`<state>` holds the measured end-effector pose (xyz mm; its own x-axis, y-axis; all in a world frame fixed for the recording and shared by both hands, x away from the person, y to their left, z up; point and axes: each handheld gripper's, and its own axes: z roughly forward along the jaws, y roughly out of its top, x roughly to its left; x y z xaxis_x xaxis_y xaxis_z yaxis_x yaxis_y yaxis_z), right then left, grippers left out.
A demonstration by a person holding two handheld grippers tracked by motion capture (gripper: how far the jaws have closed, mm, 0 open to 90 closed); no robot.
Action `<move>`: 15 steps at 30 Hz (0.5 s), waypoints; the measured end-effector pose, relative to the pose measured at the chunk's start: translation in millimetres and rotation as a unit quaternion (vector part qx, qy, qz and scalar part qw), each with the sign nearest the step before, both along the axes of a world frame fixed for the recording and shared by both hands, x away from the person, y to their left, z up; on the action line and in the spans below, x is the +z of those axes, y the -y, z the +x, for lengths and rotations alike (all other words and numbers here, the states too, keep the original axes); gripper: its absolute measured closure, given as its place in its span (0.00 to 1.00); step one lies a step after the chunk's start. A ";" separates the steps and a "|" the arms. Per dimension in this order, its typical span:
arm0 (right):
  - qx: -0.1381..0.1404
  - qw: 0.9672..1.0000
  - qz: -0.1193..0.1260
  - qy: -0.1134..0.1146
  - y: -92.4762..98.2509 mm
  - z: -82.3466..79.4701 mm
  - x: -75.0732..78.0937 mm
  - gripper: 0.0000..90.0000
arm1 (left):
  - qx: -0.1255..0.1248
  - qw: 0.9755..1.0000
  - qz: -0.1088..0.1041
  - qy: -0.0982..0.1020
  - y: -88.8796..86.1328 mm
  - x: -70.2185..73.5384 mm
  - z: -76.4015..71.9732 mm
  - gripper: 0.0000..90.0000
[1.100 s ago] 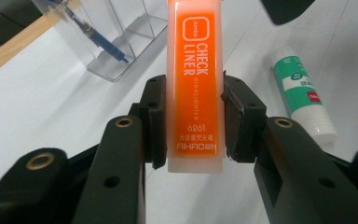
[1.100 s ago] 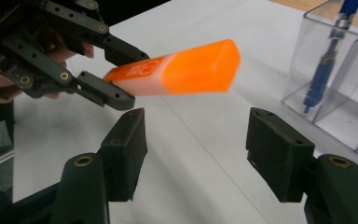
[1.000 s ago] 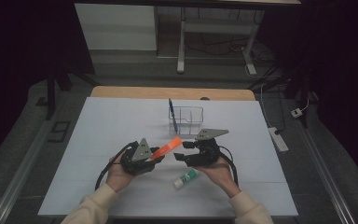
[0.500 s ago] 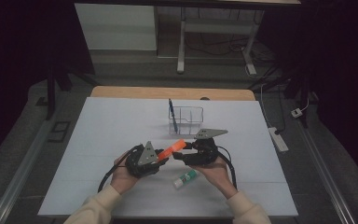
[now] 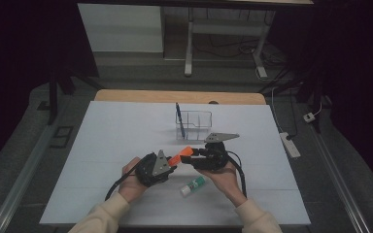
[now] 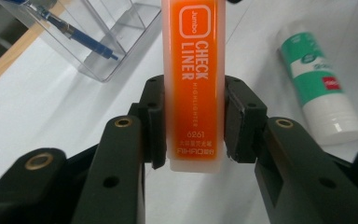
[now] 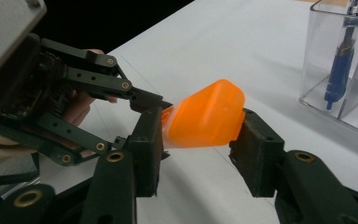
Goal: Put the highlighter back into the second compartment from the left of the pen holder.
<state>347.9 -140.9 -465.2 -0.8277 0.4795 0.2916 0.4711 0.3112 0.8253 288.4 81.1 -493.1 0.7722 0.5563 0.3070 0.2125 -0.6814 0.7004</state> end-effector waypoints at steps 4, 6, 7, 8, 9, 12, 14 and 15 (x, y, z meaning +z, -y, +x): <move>-0.002 1.000 0.008 -0.006 -0.1 0.4 -0.4 0.64 | 0.005 1.000 0.016 0.011 2.4 -1.4 -0.2 0.71; -0.002 1.000 0.013 -0.010 0.3 0.7 -0.5 0.65 | 0.006 1.000 0.018 0.014 2.9 -1.7 -0.2 0.71; -0.001 1.000 0.013 -0.010 0.4 0.7 -0.5 0.66 | 0.006 1.000 0.017 0.014 2.9 -1.8 -0.1 0.71; -0.002 1.000 0.014 -0.011 0.5 0.5 -0.3 0.66 | 0.007 1.000 0.015 0.013 3.3 -2.2 -0.1 0.71; 0.000 1.000 0.016 -0.012 0.6 0.6 -0.2 0.67 | 0.007 1.000 0.017 0.014 3.1 -2.1 0.1 0.71; 0.010 0.999 0.037 -0.027 1.8 1.4 0.6 0.72 | 0.008 1.000 0.014 0.010 2.0 -2.6 1.4 0.71; 0.012 0.999 0.036 -0.024 1.4 0.9 0.7 0.72 | 0.008 1.000 0.016 0.010 2.4 -3.0 1.6 0.71; 0.012 0.999 0.036 -0.025 1.1 0.6 0.8 0.73 | 0.008 1.000 0.017 0.009 2.6 -3.3 1.8 0.71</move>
<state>348.5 -142.1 -464.4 -0.8223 0.4360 0.3657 0.5049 0.2627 0.8222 290.2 78.5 -496.4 0.7571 0.5579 0.3400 0.2115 -0.7017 0.6804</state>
